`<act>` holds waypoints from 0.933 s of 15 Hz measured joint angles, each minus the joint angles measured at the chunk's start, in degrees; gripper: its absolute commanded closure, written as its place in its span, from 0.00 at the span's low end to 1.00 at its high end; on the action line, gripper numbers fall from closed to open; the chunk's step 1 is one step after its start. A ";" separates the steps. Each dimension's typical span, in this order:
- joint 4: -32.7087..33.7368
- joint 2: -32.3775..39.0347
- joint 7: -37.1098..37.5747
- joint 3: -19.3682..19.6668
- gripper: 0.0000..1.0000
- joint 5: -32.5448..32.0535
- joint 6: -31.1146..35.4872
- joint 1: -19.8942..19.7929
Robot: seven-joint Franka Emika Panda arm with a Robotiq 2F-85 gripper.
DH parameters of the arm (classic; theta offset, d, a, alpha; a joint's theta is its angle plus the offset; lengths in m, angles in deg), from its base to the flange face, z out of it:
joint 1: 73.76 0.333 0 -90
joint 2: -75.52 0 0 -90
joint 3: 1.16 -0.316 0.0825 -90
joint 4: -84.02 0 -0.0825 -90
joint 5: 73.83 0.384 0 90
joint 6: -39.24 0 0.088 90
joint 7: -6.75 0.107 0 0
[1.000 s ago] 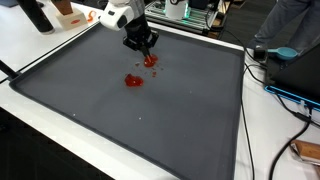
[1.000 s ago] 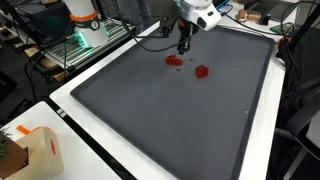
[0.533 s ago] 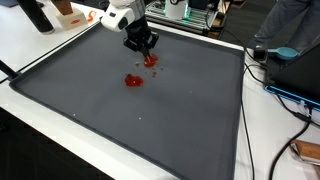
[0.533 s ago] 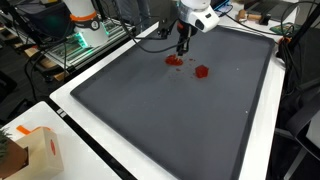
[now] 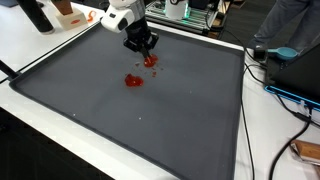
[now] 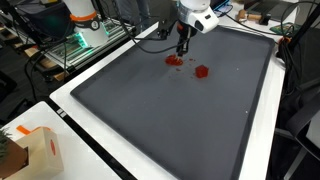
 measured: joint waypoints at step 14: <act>-0.01 -0.11 3.21 0.70 0.97 -2.15 1.62 0.00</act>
